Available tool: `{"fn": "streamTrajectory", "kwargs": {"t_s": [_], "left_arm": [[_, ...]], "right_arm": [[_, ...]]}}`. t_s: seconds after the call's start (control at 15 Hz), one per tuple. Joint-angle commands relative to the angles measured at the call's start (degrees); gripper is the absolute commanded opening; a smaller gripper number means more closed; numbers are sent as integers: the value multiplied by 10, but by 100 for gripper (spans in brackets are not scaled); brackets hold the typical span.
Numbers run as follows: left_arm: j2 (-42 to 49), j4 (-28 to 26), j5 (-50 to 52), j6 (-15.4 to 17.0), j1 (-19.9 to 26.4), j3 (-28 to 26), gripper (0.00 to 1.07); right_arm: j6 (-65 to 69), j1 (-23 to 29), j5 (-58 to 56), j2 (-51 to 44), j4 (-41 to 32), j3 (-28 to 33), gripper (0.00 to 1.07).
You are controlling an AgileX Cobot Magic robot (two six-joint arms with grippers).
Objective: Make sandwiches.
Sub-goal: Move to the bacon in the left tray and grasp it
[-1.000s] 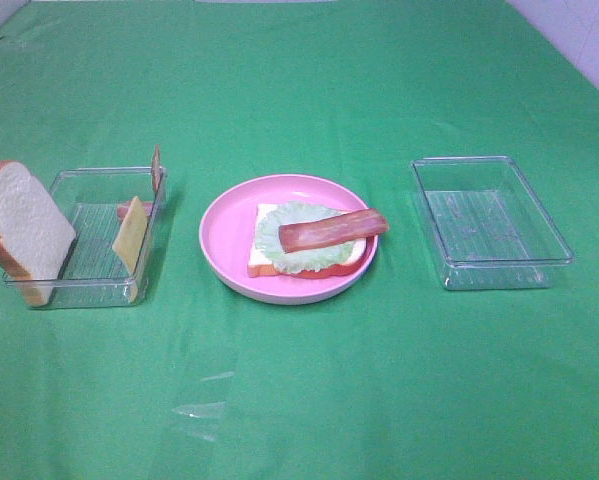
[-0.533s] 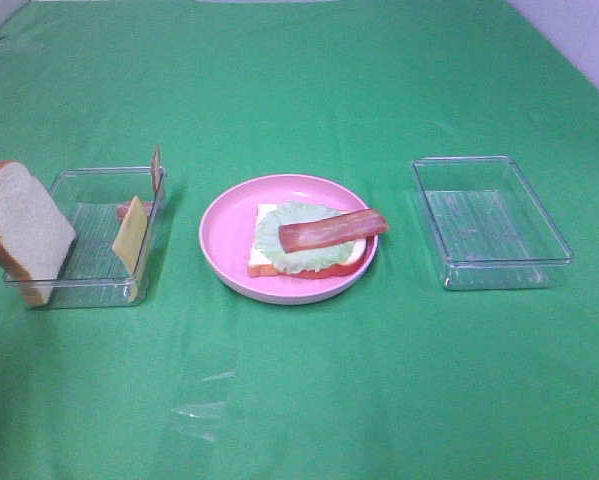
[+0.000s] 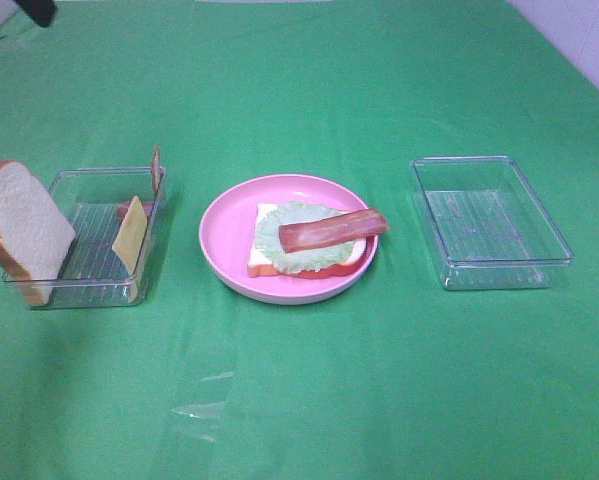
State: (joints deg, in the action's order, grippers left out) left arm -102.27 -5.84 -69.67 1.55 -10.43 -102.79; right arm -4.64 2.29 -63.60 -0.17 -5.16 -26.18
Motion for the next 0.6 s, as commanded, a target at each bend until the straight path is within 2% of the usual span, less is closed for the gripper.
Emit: {"fn": "streamTrajectory", "kwargs": {"t_s": [0.07,0.2,0.33,0.6], "left_arm": [[-117,0,-56,23,-25,-70,102],[-174,-7,-56,34,-25,-95,102],[-222,-6,-56,19,-32,-116,102],[-289,-2,-56,19,-50,-178,102]], "right_arm": [[6,-4,2,-18,-4,2,96],[6,-4,2,-18,-5,2,96],[6,-4,2,-18,-5,2,96],[6,-4,2,-18,-6,2,96]]}}
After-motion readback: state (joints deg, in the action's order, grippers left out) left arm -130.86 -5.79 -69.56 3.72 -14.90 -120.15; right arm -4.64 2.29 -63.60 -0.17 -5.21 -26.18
